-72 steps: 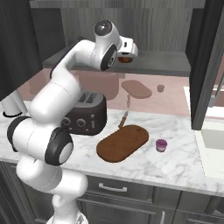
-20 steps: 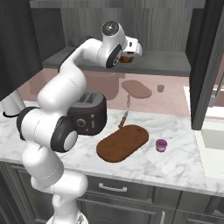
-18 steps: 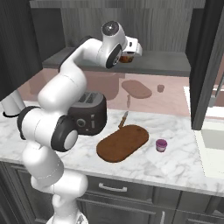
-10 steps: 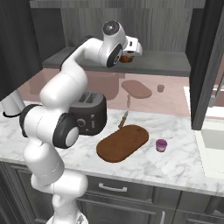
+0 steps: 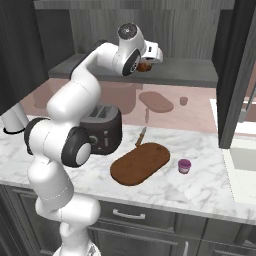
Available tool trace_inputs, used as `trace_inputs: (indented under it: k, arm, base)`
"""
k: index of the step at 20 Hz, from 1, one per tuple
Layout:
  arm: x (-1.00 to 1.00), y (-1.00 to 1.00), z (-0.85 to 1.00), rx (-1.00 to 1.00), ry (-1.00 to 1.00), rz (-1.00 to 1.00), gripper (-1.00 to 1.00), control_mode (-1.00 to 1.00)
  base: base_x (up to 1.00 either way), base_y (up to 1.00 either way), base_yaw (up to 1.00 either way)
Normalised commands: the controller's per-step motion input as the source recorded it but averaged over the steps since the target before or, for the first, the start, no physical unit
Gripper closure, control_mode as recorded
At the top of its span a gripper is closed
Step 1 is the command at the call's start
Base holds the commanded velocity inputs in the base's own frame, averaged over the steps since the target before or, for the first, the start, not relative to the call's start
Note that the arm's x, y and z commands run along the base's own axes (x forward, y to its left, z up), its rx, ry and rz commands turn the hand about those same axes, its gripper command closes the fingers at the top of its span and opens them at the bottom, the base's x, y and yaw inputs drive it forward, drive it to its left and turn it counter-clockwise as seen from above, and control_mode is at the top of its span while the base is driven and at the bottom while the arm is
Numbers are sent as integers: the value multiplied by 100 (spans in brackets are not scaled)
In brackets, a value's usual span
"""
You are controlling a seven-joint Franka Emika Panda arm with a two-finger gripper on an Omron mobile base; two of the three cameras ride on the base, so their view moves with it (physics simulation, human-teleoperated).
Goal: Pick the bread, place it on the cutting board, pick the jam, place it on the counter, and close the cabinet.
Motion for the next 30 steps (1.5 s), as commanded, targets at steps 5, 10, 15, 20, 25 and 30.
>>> trace_inputs:
  k: [5, 10, 15, 20, 25, 30]
  arm:
    - [4, 0, -5, 0, 0, 0, 100, -100]
    - [0, 0, 0, 0, 0, 0, 100, -100]
    - [0, 0, 0, 0, 0, 0, 100, -100]
    - [-2, 0, 0, 0, 0, 0, 100, -100]
    - [-25, 0, 2, 0, 0, 0, 100, -100]
    - [-43, 0, 2, 0, 0, 0, 100, -100]
  base:
    - [0, 0, 0]
    - [0, 0, 0]
    - [0, 0, 0]
    - [0, 0, 0]
    - [0, 0, 0]
    - [0, 0, 0]
